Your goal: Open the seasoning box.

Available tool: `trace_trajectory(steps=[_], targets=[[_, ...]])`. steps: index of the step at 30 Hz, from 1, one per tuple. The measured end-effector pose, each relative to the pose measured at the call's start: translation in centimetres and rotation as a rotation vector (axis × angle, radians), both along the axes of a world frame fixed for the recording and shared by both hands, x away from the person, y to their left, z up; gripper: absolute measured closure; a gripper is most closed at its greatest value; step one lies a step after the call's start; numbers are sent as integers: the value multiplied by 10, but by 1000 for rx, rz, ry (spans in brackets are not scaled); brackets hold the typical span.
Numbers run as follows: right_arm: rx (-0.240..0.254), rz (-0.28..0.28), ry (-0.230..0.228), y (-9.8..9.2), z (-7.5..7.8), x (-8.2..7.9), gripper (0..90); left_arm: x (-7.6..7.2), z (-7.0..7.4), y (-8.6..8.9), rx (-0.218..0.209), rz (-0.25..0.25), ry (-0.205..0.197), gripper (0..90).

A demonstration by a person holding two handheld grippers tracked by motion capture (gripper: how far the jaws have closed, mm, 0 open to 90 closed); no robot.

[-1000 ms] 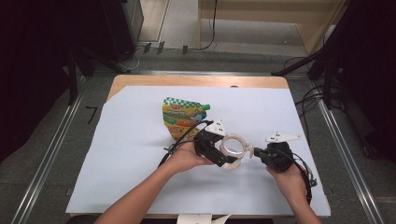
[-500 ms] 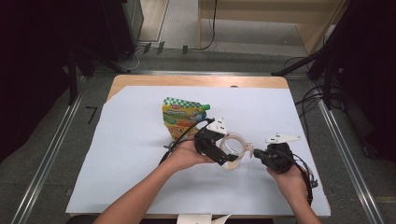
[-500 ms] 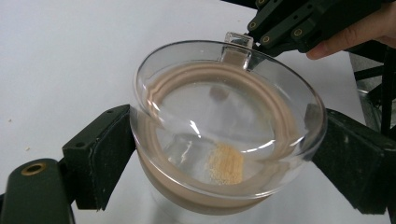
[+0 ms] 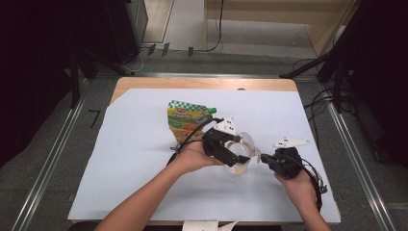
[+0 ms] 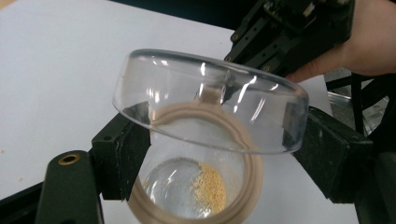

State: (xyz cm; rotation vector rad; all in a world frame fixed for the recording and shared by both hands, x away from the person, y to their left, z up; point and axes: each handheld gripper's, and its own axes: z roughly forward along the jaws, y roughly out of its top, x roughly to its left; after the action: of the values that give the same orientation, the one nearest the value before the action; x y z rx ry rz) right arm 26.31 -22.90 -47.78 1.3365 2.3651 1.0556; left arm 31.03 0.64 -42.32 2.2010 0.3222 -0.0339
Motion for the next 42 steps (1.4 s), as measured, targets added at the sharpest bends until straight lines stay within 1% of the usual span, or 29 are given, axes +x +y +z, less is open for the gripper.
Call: trace_trajectory(steps=[2, 3, 7, 9, 10, 11, 14, 15, 19, 21, 23, 26, 28, 30, 32, 33, 35, 37, 38, 39, 40, 41, 42], targets=[[-4, -2, 1, 0, 0, 0, 900, -1, 3, -4, 8, -6, -4, 243], [-3, 0, 3, 0, 0, 0, 900, -1, 6, -6, -2, -7, 0, 251], [-3, 1, 0, -1, 0, 0, 900, -2, 13, -12, -20, -22, 21, 360], [3, 1, 1, -1, 0, 0, 900, -3, 16, -17, -18, -43, 18, 451], [3, 1, 1, -1, 0, 0, 900, -3, 16, -17, -18, -43, 18, 471], [3, 1, 1, -1, 0, 0, 900, -4, 16, -18, -20, -45, 28, 471], [7, 1, 5, -1, 0, 0, 900, -4, 18, -24, -15, -55, 47, 527], [11, 0, 6, -1, -1, 0, 900, -4, 19, -27, -6, -52, 57, 537], [16, 2, 10, -2, -1, 1, 900, -3, 21, -32, 8, -52, 71, 536], [22, 7, 11, -3, -1, 1, 900, -3, 20, -37, 7, -57, 82, 523], [23, 8, 11, -3, -1, 1, 900, -3, 19, -39, 8, -61, 75, 512], [21, 9, 10, -3, -1, 1, 900, -4, 16, -48, 14, -75, 80, 485], [24, 7, 9, -4, -1, 1, 900, -4, 15, -50, 15, -78, 78, 476], [29, 5, 7, -6, 0, 1, 883, -3, 14, -50, 10, -82, 90, 466], [33, 5, 2, -8, 1, 0, 877, -3, 15, -48, 11, -75, 94, 422], [42, -2, 9, -10, 2, -2, 848, -3, 18, -44, 12, -70, 95, 398], [45, 2, 6, -12, 3, -2, 834, -3, 21, -40, 12, -69, 99, 391], [60, 2, 12, -15, 5, -8, 809, -3, 25, -34, 13, -60, 107, 378], [71, 6, 10, -17, 7, -12, 797, -3, 26, -32, 10, -60, 111, 374], [82, 9, 0, -19, 10, -21, 783, -3, 28, -29, 4, -56, 117, 376], [82, 9, 0, -19, 10, -21, 783, -3, 30, -26, 4, -57, 116, 376], [100, 15, 0, -19, 13, -28, 764, -4, 33, -22, 2, -46, 113, 382], [116, 19, 0, -19, 14, -32, 755, -4, 35, -19, 3, -43, 116, 399]])
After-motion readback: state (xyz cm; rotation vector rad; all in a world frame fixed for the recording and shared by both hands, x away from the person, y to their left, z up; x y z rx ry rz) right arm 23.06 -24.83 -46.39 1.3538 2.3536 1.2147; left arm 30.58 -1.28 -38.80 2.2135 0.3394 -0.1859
